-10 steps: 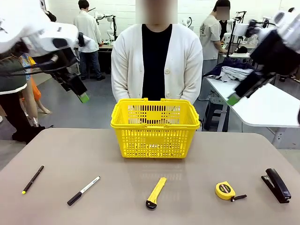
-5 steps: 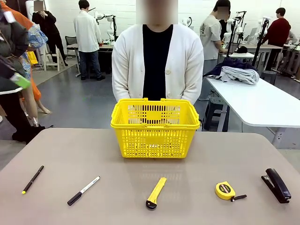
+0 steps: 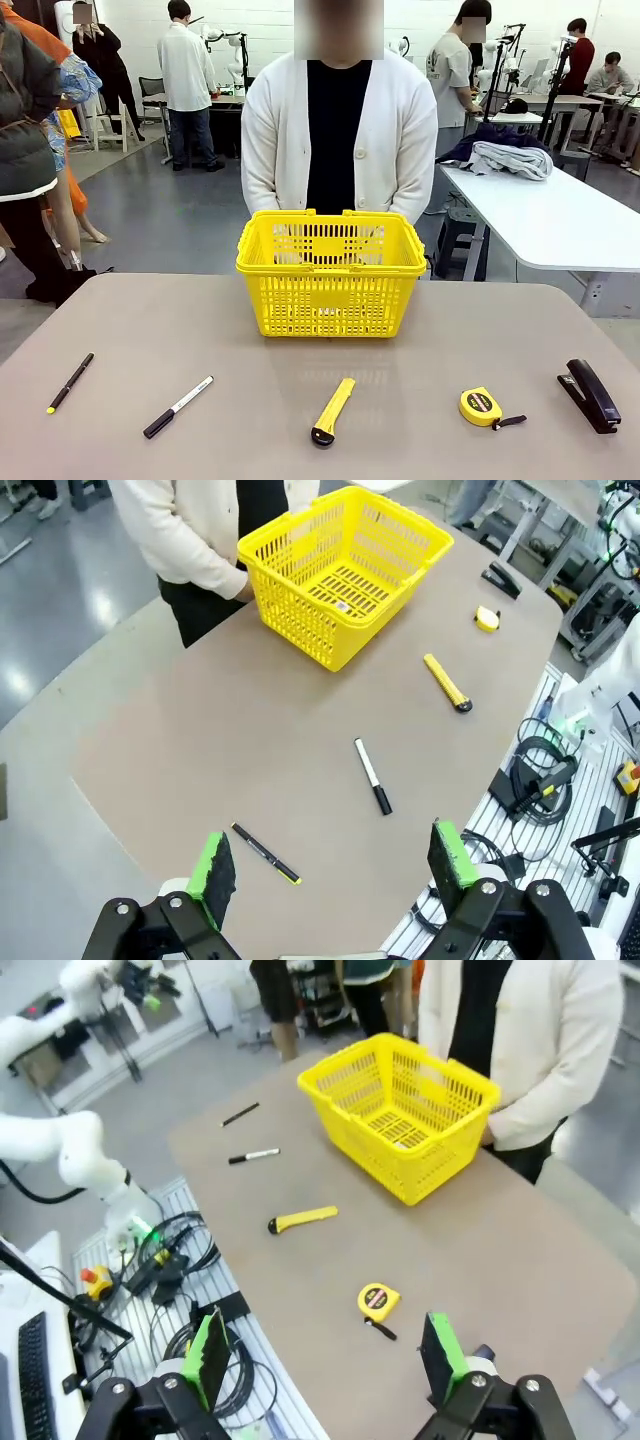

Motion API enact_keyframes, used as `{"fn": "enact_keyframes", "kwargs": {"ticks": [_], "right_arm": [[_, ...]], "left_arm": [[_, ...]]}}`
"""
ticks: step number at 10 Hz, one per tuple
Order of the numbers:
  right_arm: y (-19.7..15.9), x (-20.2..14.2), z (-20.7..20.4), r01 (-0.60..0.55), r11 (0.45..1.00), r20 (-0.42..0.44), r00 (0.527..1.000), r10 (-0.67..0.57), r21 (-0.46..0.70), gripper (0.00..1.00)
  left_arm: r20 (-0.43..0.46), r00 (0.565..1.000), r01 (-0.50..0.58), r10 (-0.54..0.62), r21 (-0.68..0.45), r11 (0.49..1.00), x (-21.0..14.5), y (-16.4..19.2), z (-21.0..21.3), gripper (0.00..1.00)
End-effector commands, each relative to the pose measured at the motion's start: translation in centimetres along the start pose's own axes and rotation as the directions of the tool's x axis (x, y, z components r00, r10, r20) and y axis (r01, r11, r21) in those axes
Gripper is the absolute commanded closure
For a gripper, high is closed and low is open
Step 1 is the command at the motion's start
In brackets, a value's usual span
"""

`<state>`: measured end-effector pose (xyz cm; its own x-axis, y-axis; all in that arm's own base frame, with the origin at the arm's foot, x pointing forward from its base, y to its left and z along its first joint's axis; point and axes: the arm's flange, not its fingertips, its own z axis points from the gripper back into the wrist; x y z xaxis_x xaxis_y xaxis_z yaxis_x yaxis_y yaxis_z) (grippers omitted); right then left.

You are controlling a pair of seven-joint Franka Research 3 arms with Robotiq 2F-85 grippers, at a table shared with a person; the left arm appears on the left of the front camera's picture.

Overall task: Place the items the person wants into the basket.
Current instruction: Pick up the item the person points to and place it in the Market Basket.

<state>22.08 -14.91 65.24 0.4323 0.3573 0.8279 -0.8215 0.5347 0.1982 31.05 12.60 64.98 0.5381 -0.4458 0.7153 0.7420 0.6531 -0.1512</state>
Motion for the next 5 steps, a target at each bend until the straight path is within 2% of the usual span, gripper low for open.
{"fn": "enact_keyframes", "kwargs": {"ticks": [1,4,5], "right_arm": [[-0.4,-1.1,1.3,0.002,1.0,0.056,0.998,-0.002,0.005,0.0],[-1.6,-3.0,3.6,0.065,0.998,0.102,0.993,-0.063,-0.008,0.0],[-2.0,-3.2,3.8,0.085,0.996,0.108,0.991,-0.084,-0.006,0.0]], "left_arm": [[0.062,0.998,0.018,-0.014,-0.069,0.997,-1.0,0.2,0.6,0.0],[0.054,0.998,-0.013,0.018,-0.083,0.996,-2.6,1.4,1.9,0.0],[0.03,0.999,-0.04,0.043,-0.07,0.997,-1.7,0.5,0.8,0.0]]}}
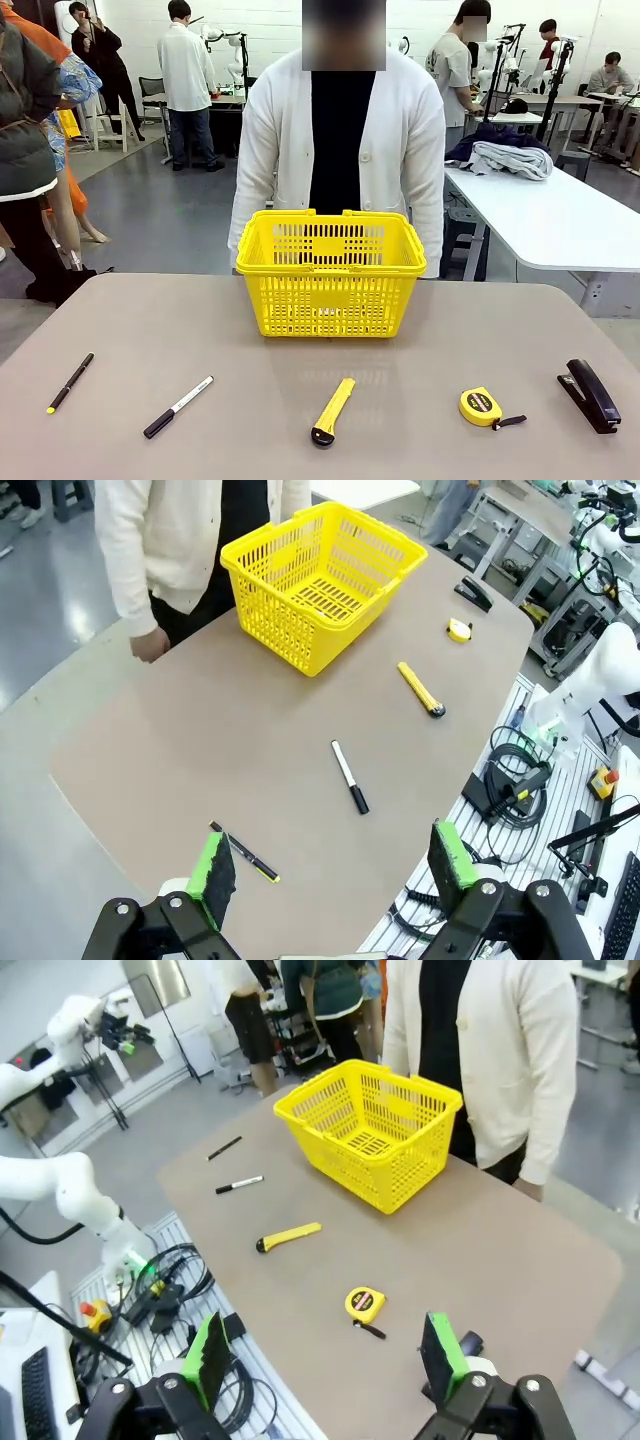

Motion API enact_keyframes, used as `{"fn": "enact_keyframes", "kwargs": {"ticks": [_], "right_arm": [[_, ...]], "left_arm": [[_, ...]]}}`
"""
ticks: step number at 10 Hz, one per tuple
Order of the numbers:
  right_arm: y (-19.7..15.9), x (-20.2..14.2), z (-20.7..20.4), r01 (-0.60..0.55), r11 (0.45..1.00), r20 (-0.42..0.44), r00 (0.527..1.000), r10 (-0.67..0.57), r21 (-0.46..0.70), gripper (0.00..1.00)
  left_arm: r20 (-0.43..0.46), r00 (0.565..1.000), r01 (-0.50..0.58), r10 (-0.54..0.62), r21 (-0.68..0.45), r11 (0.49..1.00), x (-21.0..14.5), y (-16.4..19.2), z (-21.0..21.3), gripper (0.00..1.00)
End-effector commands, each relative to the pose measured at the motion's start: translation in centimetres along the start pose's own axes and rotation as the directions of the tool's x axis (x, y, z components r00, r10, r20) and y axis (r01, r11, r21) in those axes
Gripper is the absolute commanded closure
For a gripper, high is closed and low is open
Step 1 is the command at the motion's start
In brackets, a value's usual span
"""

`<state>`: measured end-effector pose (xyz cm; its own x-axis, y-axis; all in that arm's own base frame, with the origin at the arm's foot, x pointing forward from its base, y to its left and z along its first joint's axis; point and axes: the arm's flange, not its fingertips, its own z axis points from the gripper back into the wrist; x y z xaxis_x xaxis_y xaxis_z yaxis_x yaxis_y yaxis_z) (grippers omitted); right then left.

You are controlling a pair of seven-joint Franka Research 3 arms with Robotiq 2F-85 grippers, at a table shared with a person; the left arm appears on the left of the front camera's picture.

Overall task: Place the items the person wants into the basket.
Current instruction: Pick up the item the person points to and place it in the Market Basket.

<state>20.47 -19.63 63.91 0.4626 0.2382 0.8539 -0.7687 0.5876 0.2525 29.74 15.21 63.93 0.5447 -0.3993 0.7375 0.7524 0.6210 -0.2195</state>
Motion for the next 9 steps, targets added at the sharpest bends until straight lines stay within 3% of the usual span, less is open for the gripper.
{"fn": "enact_keyframes", "kwargs": {"ticks": [1,2,9], "right_arm": [[-0.7,0.6,-0.2,0.002,0.999,-0.006,1.0,-0.002,0.041,0.0],[0.0,0.0,0.0,0.0,1.0,0.0,1.0,0.0,0.0,0.0],[0.0,0.0,0.0,0.0,1.0,0.0,1.0,0.0,0.0,0.0]], "left_arm": [[-0.045,0.999,-0.024,0.024,0.012,1.0,1.4,-0.9,-1.5,0.0],[0.0,1.0,0.0,0.0,0.0,1.0,0.0,0.0,0.0,0.0],[0.0,1.0,0.0,0.0,0.0,1.0,0.0,0.0,0.0,0.0]]}}
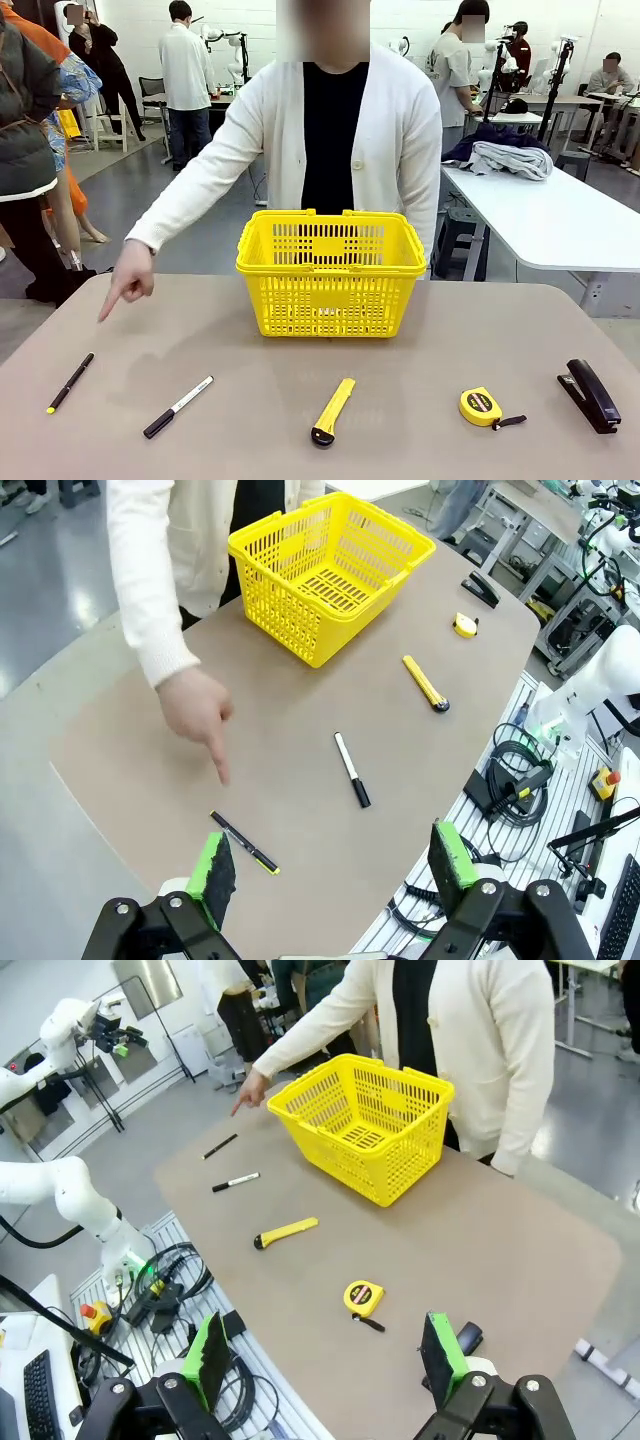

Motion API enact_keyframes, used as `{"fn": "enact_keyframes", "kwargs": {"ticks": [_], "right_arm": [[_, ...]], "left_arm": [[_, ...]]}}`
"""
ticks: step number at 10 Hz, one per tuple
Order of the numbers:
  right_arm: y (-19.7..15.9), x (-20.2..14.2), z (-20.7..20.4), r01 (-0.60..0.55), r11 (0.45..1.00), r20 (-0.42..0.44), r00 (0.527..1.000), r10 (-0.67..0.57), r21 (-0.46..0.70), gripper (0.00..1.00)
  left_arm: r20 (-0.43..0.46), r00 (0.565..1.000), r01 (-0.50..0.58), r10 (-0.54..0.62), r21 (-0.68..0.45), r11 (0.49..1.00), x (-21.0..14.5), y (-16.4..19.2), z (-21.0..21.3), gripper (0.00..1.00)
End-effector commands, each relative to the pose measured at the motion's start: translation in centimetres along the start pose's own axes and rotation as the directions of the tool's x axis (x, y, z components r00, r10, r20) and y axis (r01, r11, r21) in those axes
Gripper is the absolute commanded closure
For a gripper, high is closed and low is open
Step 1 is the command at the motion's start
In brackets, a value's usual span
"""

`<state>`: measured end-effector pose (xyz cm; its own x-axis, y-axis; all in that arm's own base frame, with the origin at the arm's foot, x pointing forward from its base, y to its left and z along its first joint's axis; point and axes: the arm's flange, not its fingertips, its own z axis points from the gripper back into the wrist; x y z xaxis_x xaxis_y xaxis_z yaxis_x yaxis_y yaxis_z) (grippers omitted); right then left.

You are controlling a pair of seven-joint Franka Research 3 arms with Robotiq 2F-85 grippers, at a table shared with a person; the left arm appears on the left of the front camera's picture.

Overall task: Place the items the person wants into the basket.
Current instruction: Pick up the item the person points to and place it in the Market Basket.

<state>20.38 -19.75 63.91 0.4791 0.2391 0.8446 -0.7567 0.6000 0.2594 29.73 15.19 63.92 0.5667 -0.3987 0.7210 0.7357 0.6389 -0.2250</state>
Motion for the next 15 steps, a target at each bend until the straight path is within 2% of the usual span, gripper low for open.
{"fn": "enact_keyframes", "kwargs": {"ticks": [1,9,10,11,13,15], "right_arm": [[0.0,0.1,-0.1,-0.014,1.0,0.012,1.0,0.014,0.012,0.0],[0.0,0.1,-0.1,-0.014,1.0,0.012,1.0,0.014,0.012,0.0],[0.0,0.1,-0.1,-0.014,1.0,0.012,1.0,0.014,0.012,0.0],[0.0,0.1,-0.1,-0.014,1.0,0.012,1.0,0.014,0.012,0.0],[0.0,0.1,-0.1,-0.014,1.0,0.012,1.0,0.014,0.012,0.0],[0.0,0.1,-0.1,-0.014,1.0,0.012,1.0,0.014,0.012,0.0]], "left_arm": [[0.019,1.0,0.021,-0.02,-0.014,1.0,0.0,0.0,0.0,0.0],[0.008,1.0,0.001,-0.001,-0.005,1.0,0.1,0.0,-0.1,0.0],[-0.144,0.989,-0.031,0.038,0.052,0.998,1.0,-0.1,-2.1,0.0],[-0.273,0.959,-0.029,0.074,0.164,0.986,2.2,-0.7,-4.6,0.0],[-0.558,0.822,0.038,0.115,0.256,0.966,3.1,-2.8,-11.4,0.0],[-0.656,0.739,0.039,0.152,0.267,0.963,1.3,-2.4,-17.1,0.0]]}}
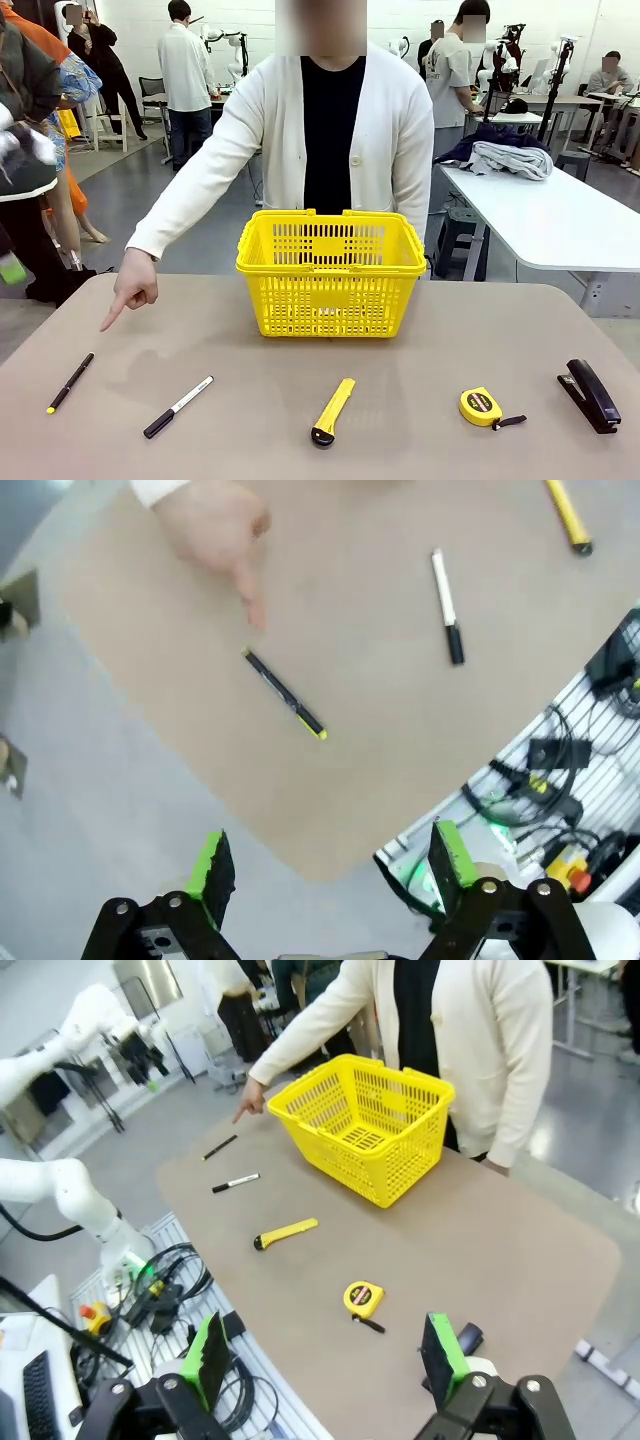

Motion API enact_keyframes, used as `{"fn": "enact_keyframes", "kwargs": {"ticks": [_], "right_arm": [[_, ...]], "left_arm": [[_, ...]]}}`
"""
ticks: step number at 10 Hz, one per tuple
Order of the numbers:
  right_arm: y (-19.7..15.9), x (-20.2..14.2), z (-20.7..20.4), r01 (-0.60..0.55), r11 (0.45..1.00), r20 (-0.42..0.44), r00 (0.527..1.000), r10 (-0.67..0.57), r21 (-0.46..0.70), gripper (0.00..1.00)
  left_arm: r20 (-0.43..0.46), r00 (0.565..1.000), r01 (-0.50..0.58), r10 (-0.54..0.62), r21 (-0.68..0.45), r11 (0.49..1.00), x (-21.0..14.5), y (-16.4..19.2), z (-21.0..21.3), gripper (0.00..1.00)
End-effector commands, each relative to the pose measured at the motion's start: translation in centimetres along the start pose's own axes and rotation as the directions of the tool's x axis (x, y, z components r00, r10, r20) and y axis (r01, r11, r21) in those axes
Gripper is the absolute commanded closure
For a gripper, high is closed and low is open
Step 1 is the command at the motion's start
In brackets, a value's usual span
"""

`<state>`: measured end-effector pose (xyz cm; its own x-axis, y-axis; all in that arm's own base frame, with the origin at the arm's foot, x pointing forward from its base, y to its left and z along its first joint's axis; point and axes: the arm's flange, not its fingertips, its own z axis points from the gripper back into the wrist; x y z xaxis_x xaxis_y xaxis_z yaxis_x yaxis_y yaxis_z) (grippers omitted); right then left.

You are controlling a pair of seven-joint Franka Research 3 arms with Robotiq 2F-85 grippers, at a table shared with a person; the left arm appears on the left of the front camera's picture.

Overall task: Place the items the person wants into the basket.
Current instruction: Pick up the item the person points to and place it in the Market Basket.

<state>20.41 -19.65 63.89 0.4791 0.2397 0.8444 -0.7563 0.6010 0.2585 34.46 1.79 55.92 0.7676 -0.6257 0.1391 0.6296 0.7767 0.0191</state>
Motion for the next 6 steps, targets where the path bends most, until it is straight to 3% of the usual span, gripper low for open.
{"fn": "enact_keyframes", "kwargs": {"ticks": [1,6], "right_arm": [[0.0,0.0,0.0,-0.014,1.0,0.013,1.0,0.014,0.013,0.0],[0.0,0.0,0.0,-0.014,1.0,0.013,1.0,0.014,0.013,0.0]], "left_arm": [[-0.091,0.995,-0.042,0.039,-0.039,0.998,0.6,0.7,-4.7,0.0],[-0.052,0.978,-0.2,0.204,0.068,0.977,0.2,1.7,-15.2,0.0]]}}
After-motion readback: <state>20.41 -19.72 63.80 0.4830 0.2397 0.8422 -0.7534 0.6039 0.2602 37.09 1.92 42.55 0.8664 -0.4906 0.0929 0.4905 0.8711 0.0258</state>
